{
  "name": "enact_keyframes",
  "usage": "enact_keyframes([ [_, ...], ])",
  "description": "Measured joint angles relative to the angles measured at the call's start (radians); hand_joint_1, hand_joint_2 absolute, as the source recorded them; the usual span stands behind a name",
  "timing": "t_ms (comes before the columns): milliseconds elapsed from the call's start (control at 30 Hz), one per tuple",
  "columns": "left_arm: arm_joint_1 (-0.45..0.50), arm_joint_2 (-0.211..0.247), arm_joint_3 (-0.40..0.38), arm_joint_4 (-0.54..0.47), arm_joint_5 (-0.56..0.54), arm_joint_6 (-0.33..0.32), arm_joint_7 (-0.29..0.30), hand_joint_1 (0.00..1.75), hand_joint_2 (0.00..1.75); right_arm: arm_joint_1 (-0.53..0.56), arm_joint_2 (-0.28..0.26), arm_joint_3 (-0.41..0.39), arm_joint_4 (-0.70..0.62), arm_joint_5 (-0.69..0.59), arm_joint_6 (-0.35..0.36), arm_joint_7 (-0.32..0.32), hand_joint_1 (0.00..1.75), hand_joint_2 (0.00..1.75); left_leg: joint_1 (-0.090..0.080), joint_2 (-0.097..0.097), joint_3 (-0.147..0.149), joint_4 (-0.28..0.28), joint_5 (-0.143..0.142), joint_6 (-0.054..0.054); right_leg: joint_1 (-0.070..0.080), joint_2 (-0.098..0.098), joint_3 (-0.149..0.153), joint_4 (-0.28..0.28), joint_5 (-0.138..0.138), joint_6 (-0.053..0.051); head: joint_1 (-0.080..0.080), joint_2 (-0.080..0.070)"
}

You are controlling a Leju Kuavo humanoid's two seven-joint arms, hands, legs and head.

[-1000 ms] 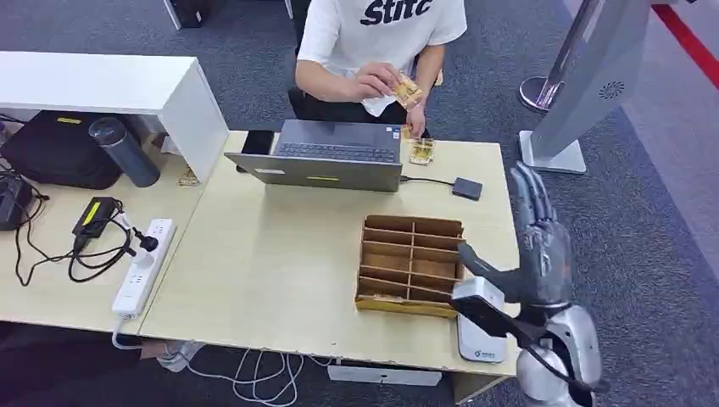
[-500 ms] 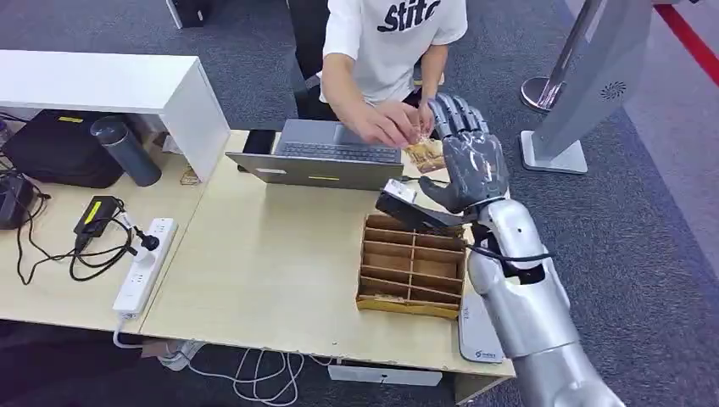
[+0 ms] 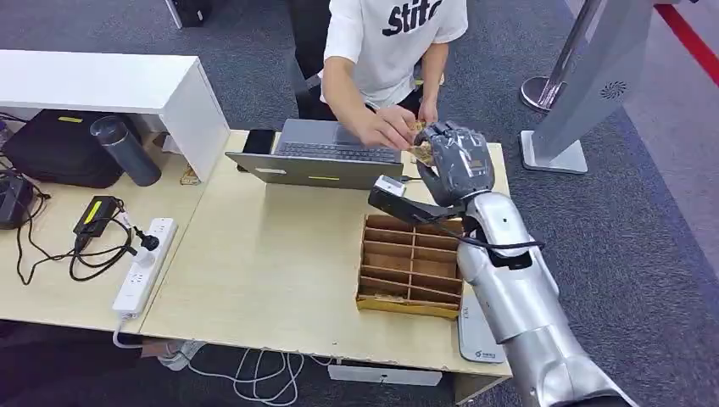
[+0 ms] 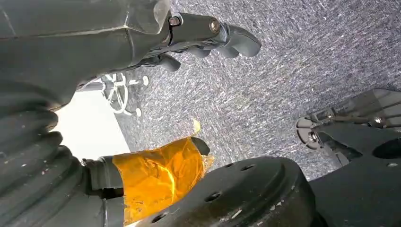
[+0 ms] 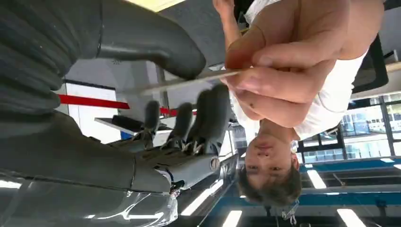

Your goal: Pass the card to the sensor for recognition and then transmit it.

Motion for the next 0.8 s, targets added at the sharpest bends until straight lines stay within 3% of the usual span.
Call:
enact_keyframes([
  [267, 0.000, 0.000, 0.000, 0.000, 0.015, 0.000, 0.011, 0.00, 1.75, -0.003, 0.026, -0.006, 0.002, -0.022, 0.044, -0.015, 1.75, 1.75, 0.000, 0.000, 0.000, 0.000, 0.000, 0.000, 0.000, 0.000, 0.000, 0.000, 0.000, 0.000, 0.000, 0.000],
  [467, 0.001, 0.000, 0.000, 0.000, 0.049, 0.000, 0.014, 0.00, 1.75, 0.019, 0.041, -0.006, -0.015, -0.105, 0.080, -0.071, 1.75, 1.75, 0.000, 0.000, 0.000, 0.000, 0.000, 0.000, 0.000, 0.000, 0.000, 0.000, 0.000, 0.000, 0.000, 0.000],
  [600, 0.001, -0.001, 0.000, 0.000, 0.089, 0.000, 0.015, 0.00, 1.75, 0.074, 0.041, -0.005, -0.074, -0.210, 0.095, -0.116, 1.75, 1.75, 0.000, 0.000, 0.000, 0.000, 0.000, 0.000, 0.000, 0.000, 0.000, 0.000, 0.000, 0.000, 0.000, 0.000],
  [800, 0.008, -0.003, 0.008, 0.000, 0.172, 0.000, 0.016, 0.00, 1.75, 0.294, 0.013, -0.012, -0.321, -0.408, 0.114, -0.189, 1.75, 1.75, 0.000, 0.000, 0.000, 0.000, -0.002, 0.000, 0.000, 0.000, 0.000, -0.001, -0.001, 0.001, 0.000, 0.000],
])
